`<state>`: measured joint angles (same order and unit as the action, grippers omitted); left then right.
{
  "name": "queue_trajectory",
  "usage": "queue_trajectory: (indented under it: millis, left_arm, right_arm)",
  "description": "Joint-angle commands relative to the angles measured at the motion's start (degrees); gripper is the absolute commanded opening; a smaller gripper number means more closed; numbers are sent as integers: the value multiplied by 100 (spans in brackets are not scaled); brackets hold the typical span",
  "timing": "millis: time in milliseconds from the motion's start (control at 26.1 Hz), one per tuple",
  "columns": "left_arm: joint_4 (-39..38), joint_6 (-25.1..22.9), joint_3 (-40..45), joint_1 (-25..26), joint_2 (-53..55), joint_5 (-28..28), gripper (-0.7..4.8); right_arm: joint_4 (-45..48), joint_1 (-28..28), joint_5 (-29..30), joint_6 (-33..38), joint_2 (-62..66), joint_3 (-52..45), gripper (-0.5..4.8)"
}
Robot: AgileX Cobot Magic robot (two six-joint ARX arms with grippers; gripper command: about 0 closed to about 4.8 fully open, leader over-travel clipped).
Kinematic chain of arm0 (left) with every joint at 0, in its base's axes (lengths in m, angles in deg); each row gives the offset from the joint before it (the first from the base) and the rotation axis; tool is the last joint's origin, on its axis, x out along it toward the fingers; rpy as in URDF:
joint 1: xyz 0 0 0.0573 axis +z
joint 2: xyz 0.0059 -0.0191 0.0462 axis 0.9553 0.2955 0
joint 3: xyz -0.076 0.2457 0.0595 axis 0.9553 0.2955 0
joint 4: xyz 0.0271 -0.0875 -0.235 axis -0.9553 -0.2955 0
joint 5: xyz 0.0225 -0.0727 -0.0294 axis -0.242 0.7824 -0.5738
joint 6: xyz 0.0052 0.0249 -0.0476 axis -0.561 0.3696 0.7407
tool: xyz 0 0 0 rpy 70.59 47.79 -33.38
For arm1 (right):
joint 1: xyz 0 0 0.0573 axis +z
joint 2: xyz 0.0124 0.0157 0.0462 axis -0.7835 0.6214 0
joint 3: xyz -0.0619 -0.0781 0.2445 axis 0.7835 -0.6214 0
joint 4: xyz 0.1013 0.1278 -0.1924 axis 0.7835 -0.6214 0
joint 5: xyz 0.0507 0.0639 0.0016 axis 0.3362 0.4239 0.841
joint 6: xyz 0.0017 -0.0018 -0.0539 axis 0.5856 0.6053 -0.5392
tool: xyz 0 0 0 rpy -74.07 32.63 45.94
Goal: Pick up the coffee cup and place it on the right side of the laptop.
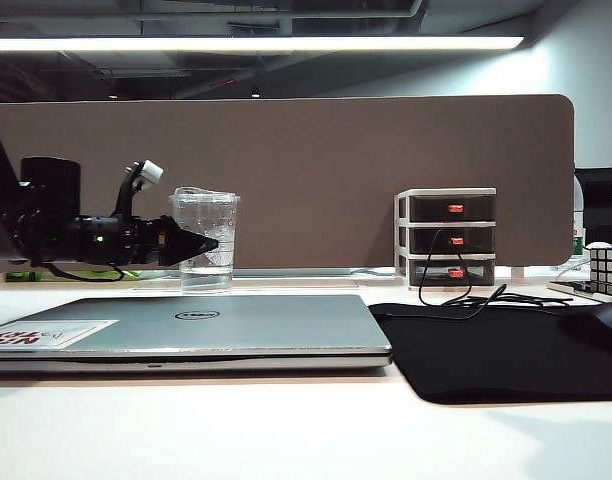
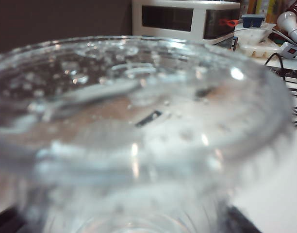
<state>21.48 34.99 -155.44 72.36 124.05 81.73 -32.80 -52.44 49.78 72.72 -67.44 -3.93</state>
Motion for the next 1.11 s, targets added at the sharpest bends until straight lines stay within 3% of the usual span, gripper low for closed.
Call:
queue_trajectory:
  millis: [38,230,998,1036,1113]
  left_arm:
    - [-146,-85,-81,-63,-17,-59,479]
    - [-157,-404,-133,-157,17,-120,479]
    - [-319,-367,-765,-376,260,-374,479]
    - [-315,-367,-776,-382,260,-369,470]
    - [-304,-372,-785,-407,260,-378,373]
  right_arm:
    - [57,2,9,-24,7,-37,-1]
    - [57,2,9,-24,9,-37,-1]
    - [55,15,9,-24,7,-37,-1]
    - [55,24,9,-24,7,-37,-1]
    - [55,39,7,-24,9,-37,-1]
